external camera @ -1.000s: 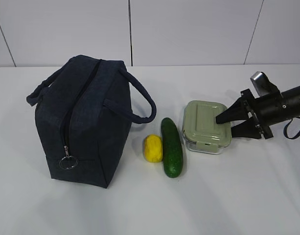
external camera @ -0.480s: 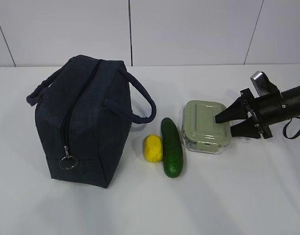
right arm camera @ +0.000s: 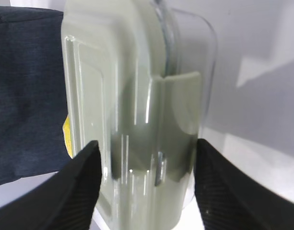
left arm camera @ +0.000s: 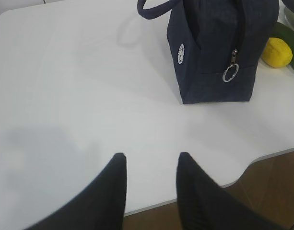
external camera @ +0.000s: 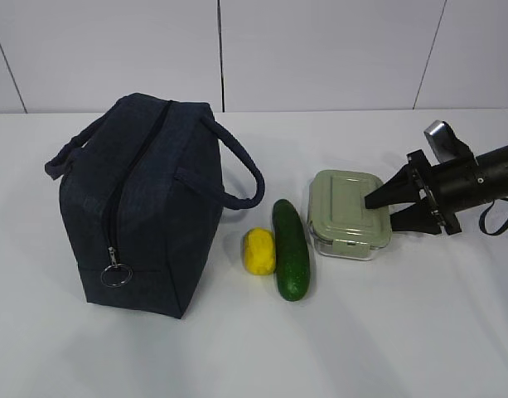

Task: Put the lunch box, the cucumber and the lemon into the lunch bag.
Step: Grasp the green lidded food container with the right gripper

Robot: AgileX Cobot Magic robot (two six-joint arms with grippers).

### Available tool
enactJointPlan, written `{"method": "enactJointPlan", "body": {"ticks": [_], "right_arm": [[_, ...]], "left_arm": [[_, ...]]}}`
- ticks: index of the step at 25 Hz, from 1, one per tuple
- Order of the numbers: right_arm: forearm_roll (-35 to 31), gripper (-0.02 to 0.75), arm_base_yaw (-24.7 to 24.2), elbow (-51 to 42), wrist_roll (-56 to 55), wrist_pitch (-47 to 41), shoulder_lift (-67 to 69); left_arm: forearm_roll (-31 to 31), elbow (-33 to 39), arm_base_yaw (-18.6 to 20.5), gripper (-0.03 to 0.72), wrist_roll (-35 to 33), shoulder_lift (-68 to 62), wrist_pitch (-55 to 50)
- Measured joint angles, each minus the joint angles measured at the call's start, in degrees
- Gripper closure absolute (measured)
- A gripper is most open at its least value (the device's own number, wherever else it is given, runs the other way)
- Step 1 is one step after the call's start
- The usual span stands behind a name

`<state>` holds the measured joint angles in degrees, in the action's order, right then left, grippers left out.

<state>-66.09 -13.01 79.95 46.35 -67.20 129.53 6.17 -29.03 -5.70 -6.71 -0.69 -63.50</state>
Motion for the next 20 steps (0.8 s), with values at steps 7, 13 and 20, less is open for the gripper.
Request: {"method": "enactJointPlan", "body": {"ticks": [7, 13, 20], "right_arm": [[0.0, 0.285, 0.0, 0.0, 0.42, 0.0, 0.0], [0.0, 0.289, 0.0, 0.0, 0.74, 0.09, 0.0], [-0.08, 0.342, 0.0, 0.0, 1.0, 0.09, 0.0]], "left_arm": [[0.0, 0.0, 0.0, 0.449, 0.0, 0.0, 0.0], [0.0, 0.0, 0.0, 0.449, 0.0, 0.0, 0.0], [0.1, 0.0, 0.0, 0.449, 0.0, 0.0, 0.0]]}}
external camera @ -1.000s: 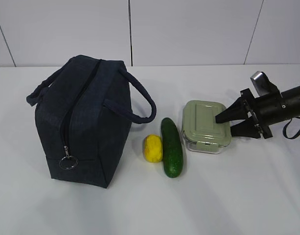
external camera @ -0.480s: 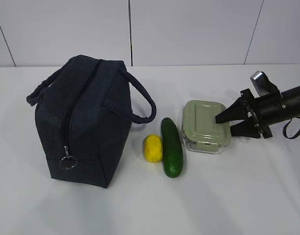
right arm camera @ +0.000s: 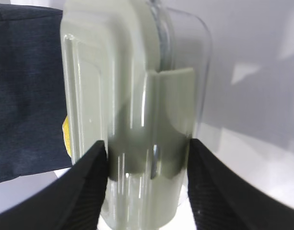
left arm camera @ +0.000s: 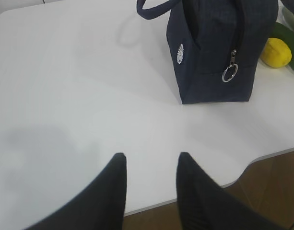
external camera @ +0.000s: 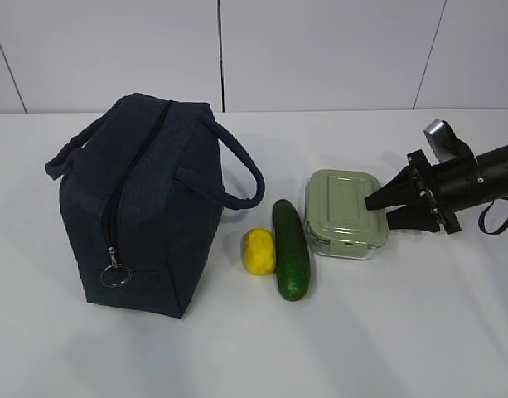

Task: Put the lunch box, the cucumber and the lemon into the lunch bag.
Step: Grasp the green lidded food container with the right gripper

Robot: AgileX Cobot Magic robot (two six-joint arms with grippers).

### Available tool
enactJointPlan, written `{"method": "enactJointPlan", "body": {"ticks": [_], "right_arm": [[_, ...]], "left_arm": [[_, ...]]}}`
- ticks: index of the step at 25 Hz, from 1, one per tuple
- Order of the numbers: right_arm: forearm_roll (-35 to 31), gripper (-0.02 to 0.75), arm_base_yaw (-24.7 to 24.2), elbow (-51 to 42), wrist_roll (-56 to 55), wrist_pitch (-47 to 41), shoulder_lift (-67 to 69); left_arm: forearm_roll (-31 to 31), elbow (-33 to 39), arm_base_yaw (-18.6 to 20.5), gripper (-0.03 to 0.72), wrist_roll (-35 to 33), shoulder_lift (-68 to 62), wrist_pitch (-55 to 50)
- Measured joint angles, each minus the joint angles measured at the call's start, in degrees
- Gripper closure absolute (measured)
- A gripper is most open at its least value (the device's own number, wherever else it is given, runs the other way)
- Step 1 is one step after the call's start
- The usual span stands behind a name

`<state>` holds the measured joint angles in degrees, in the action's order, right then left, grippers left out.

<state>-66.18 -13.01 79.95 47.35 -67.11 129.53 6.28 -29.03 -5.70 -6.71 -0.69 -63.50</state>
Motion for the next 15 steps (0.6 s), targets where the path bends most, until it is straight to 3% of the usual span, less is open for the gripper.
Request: {"method": "enactJointPlan", "body": {"ticks": [10, 15], "right_arm": [[-0.16, 0.353, 0.0, 0.0, 0.09, 0.0, 0.0], [-0.16, 0.272, 0.0, 0.0, 0.26, 0.0, 0.0]], "left_arm": [[0.07, 0.0, 0.0, 0.449, 0.0, 0.0, 0.0], [0.07, 0.0, 0.0, 0.449, 0.0, 0.0, 0.0]]}}
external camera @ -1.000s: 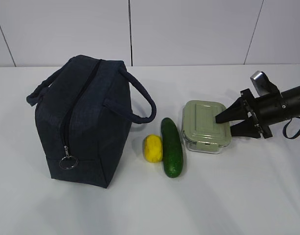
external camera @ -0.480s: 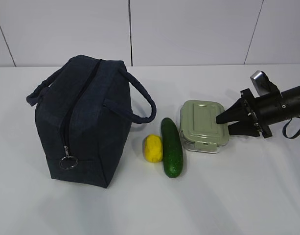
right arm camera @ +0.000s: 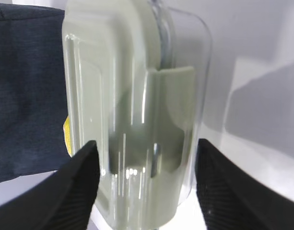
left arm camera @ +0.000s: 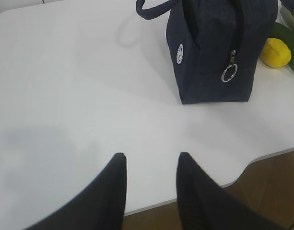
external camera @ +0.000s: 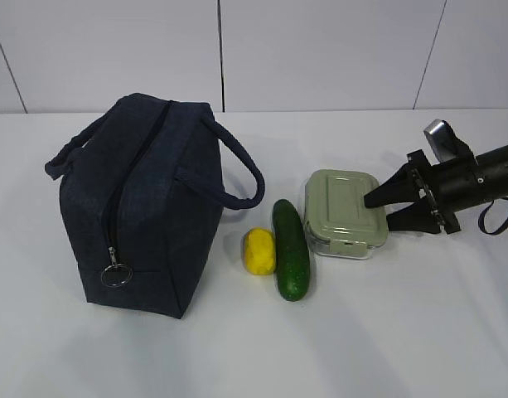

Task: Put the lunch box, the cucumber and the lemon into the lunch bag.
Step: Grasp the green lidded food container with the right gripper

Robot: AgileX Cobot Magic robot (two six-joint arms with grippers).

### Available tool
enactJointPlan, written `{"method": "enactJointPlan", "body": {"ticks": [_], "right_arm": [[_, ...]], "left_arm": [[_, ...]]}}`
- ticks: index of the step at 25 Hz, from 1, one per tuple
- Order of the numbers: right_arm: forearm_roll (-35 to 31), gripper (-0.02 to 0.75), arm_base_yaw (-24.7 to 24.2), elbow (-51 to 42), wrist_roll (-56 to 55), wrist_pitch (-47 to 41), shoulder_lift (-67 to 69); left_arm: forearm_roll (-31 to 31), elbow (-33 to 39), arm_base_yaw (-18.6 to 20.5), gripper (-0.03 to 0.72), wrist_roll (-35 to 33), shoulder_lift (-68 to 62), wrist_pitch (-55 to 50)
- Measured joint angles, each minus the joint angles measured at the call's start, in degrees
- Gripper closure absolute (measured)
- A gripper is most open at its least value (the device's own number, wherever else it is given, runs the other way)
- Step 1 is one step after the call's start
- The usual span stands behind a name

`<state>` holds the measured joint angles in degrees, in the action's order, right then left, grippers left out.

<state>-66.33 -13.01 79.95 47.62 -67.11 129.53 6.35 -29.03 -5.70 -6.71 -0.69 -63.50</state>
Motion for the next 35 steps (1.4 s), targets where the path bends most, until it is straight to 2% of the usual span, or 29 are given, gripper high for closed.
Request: {"method": "enactJointPlan", "body": {"ticks": [14, 28, 35], "right_arm": [[-0.2, 0.251, 2.44, 0.0, 0.58, 0.13, 0.0], [-1.58, 0.25, 2.53, 0.0, 0.62, -0.36, 2.1], [-1.87, 0.273, 2.53, 0.0, 0.62, -0.36, 2.1]], "left_arm": [[0.05, 0.0, 0.0, 0.449, 0.0, 0.0, 0.0], [1.29, 0.0, 0.0, 0.449, 0.0, 0.0, 0.0], [1.39, 0.0, 0.0, 0.449, 0.0, 0.0, 0.0]]}}
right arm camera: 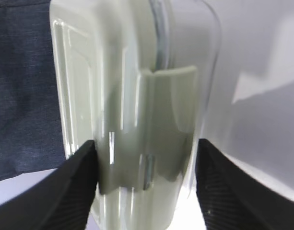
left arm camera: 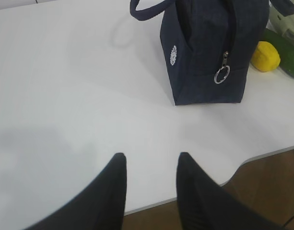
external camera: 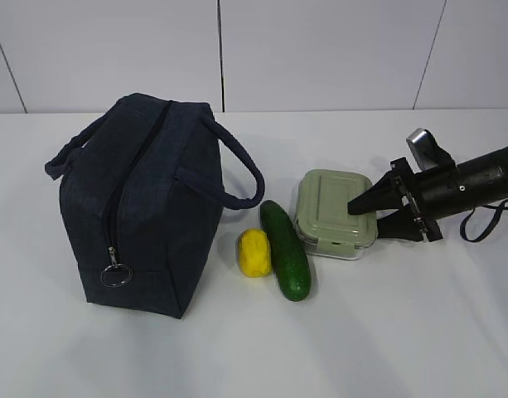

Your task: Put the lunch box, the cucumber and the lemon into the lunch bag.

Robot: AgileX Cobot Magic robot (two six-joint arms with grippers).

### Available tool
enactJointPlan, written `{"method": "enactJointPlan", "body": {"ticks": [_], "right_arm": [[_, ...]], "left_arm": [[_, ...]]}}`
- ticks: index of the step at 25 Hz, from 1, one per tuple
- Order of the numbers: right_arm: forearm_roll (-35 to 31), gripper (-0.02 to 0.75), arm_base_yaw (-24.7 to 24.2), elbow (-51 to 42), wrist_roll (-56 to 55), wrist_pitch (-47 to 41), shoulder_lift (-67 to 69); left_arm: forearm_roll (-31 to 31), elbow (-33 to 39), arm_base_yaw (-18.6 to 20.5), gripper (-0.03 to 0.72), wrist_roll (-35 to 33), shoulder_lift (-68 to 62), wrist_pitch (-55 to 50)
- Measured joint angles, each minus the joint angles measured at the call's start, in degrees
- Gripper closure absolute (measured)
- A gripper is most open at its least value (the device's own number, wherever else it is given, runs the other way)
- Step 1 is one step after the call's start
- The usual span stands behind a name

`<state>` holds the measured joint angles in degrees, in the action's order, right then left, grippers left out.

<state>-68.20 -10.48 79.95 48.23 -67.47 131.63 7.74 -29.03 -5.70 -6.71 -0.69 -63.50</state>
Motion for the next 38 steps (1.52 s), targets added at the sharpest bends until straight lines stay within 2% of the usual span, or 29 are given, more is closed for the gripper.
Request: {"method": "enactJointPlan", "body": {"ticks": [5, 38], "right_arm": [[-0.22, 0.304, 0.0, 0.0, 0.0, -0.14, 0.0], [-0.76, 0.355, 0.0, 0.0, 0.0, -0.31, 0.0]], "left_arm": [[0.0, 0.0, 0.0, 0.449, 0.0, 0.0, 0.0], [0.13, 0.0, 0.0, 0.45, 0.0, 0.0, 0.0]]}}
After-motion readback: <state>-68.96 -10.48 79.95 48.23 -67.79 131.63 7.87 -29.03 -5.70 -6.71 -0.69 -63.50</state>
